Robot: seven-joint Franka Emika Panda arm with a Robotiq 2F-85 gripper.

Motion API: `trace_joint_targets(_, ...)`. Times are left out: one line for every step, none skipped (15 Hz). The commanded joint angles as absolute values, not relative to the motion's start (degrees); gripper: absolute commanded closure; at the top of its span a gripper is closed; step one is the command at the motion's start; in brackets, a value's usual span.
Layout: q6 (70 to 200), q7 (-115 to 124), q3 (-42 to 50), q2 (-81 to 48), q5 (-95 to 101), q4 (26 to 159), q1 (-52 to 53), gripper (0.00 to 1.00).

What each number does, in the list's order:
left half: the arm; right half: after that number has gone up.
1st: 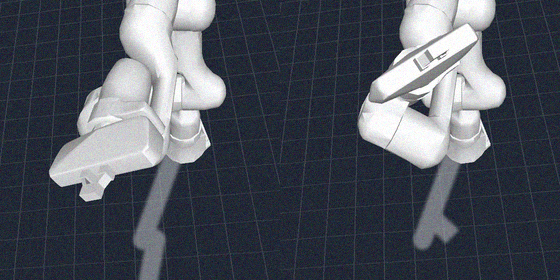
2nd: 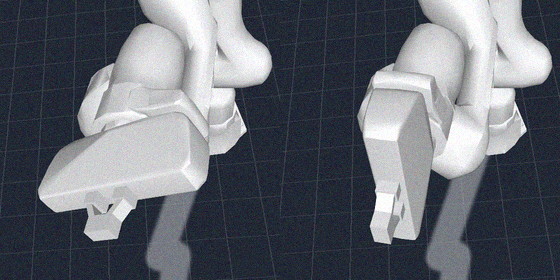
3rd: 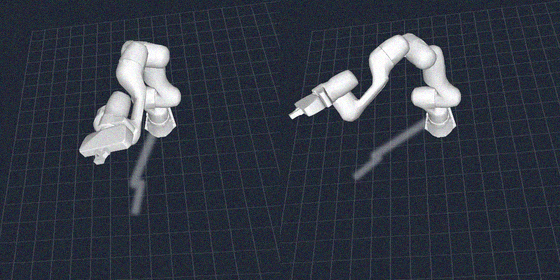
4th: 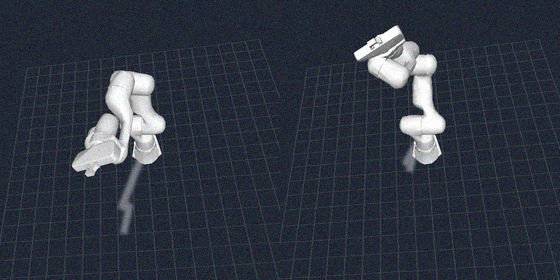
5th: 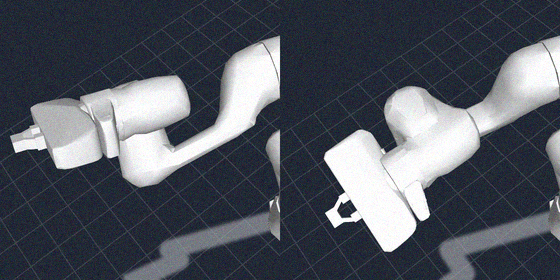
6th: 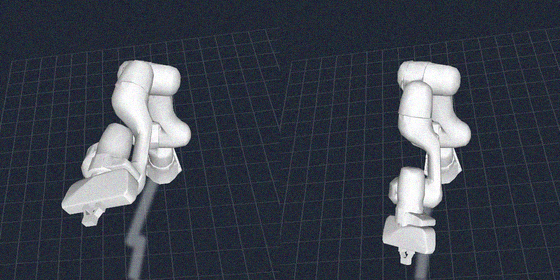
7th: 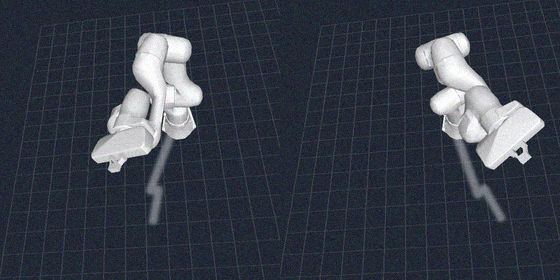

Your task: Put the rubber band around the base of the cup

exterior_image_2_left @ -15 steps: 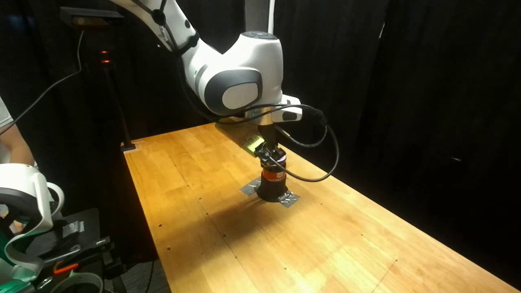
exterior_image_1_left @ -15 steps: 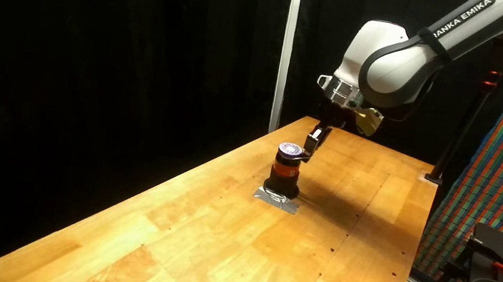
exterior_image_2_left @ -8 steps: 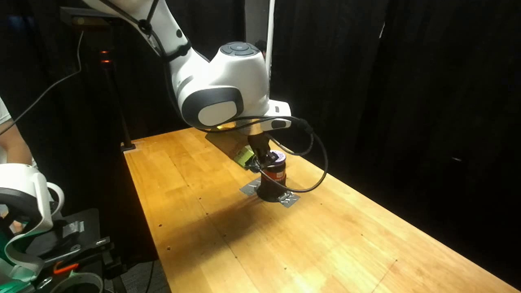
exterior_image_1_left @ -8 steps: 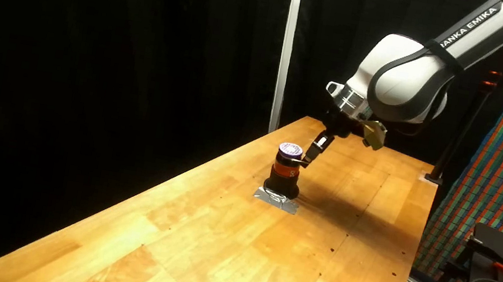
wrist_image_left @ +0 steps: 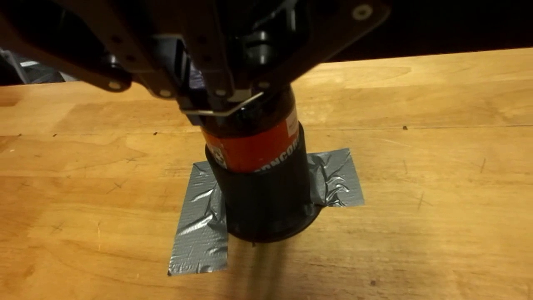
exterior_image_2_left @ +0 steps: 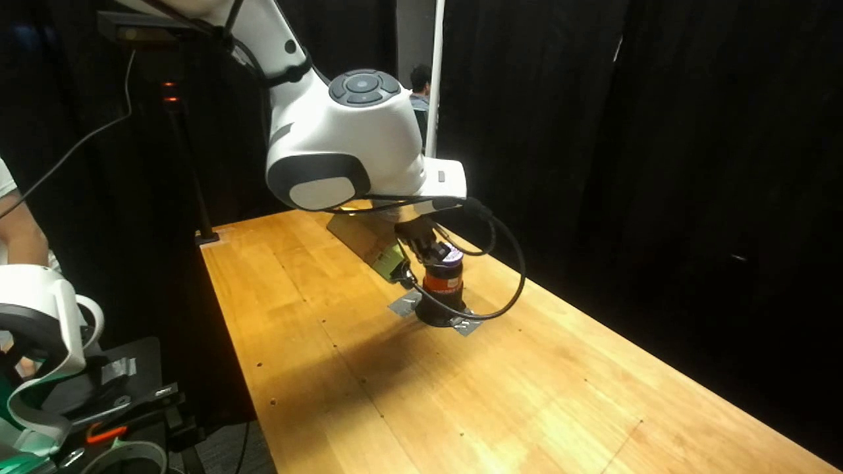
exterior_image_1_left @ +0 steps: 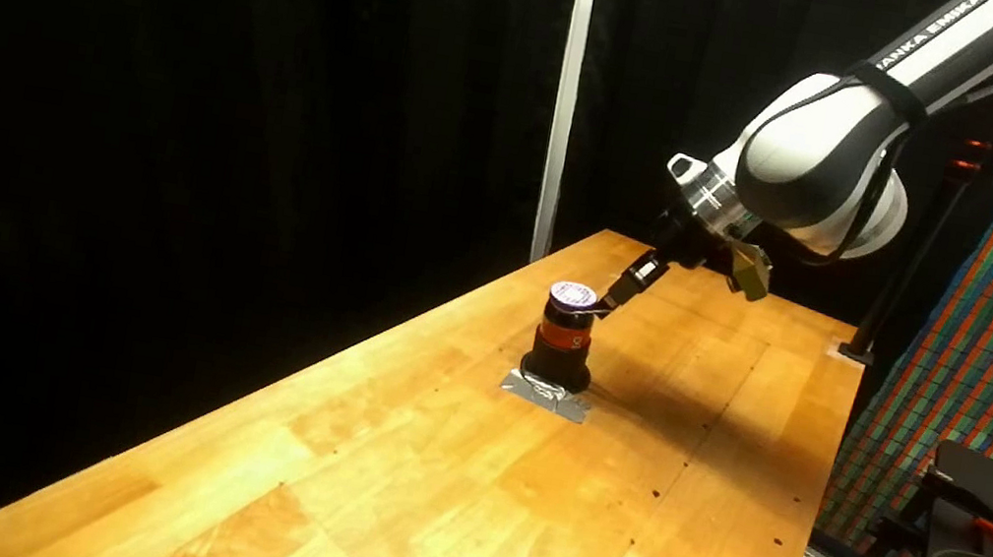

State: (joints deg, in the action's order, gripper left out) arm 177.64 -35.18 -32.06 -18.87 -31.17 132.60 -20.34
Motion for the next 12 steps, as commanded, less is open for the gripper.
trace_joint_targets(183.16,-40.16,-40.30,-18.09,-35.69,134.80,-27.59,0.86)
trace_joint_targets(185.02,-41.15,-42.82,-18.47,-36.42,135.00,-29.80,0.86)
trace_joint_targets(186.65,-41.59,-45.31,-18.93,-36.75,135.22,-31.97,0.86)
trace_joint_targets(188.19,-41.98,-47.66,-19.16,-36.63,135.69,-34.12,0.86)
trace_joint_targets(189.32,-42.27,-49.96,-19.85,-36.20,135.92,-36.31,0.86)
trace_joint_targets(190.51,-42.03,-51.98,-20.08,-35.66,136.57,-38.18,0.85)
trace_joint_targets(191.14,-41.89,-53.86,-20.37,-35.16,137.12,-40.12,0.85)
trace_joint_targets(191.92,-41.84,-55.57,-20.87,-34.72,137.60,-41.92,0.85)
trace_joint_targets(190.60,-41.24,-55.87,-20.00,-34.91,138.34,-42.65,0.70)
trace_joint_targets(187.37,-40.39,-56.01,-18.99,-35.52,138.77,-43.53,0.60)
trace_joint_targets(188.56,-40.52,-54.07,-19.99,-35.05,137.59,-41.04,0.79)
trace_joint_targets(188.05,-40.52,-54.49,-19.99,-35.05,138.00,-41.86,0.73)
